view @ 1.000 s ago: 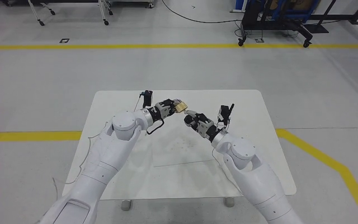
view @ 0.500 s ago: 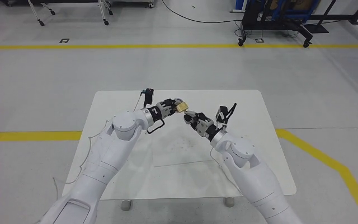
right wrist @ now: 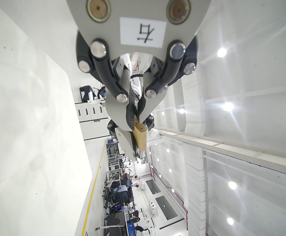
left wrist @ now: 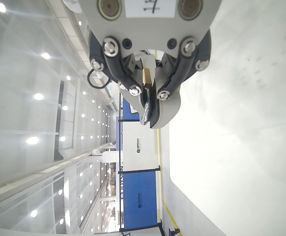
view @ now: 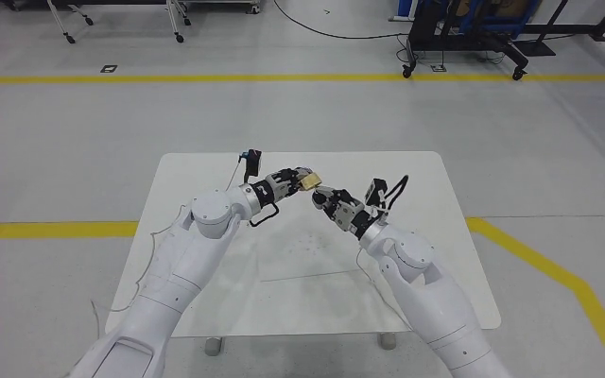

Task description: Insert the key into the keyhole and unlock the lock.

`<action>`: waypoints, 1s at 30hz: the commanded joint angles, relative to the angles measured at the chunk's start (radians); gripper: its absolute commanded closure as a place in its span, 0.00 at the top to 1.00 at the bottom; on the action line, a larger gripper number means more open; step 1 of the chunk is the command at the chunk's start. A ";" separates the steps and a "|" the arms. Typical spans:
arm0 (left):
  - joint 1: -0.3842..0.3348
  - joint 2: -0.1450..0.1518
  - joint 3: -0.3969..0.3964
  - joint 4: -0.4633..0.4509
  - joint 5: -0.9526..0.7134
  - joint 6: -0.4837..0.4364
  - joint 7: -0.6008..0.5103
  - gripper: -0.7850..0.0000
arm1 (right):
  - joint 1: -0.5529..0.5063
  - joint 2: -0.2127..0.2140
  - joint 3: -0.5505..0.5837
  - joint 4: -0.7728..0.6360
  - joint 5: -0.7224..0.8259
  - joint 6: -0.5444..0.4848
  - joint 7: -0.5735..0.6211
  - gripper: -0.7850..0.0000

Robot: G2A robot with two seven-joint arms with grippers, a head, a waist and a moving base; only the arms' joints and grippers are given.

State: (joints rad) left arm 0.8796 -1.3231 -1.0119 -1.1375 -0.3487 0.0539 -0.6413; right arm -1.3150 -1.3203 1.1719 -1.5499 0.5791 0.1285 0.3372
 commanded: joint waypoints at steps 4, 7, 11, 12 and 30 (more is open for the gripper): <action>0.000 -0.002 -0.002 0.004 -0.003 0.012 0.002 0.00 | -0.014 0.003 0.009 -0.021 -0.018 0.009 0.004 0.31; -0.004 -0.005 -0.013 0.015 -0.042 0.053 0.006 0.00 | -0.022 0.007 0.014 -0.036 -0.033 0.010 0.023 0.30; -0.013 -0.011 -0.032 0.050 -0.150 0.168 -0.012 0.00 | -0.045 0.014 0.025 -0.068 -0.083 -0.032 0.063 0.00; -0.019 -0.013 -0.036 0.062 -0.188 0.214 -0.025 0.00 | -0.052 0.016 0.030 -0.077 -0.100 -0.058 0.065 0.00; -0.066 -0.031 -0.028 0.152 -0.358 0.389 -0.140 0.00 | -0.004 0.003 -0.034 -0.020 -0.338 -0.195 -0.078 0.00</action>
State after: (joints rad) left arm 0.8146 -1.3538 -1.0410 -0.9862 -0.7069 0.4437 -0.7806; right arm -1.3205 -1.3169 1.1391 -1.5719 0.2450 -0.0650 0.2638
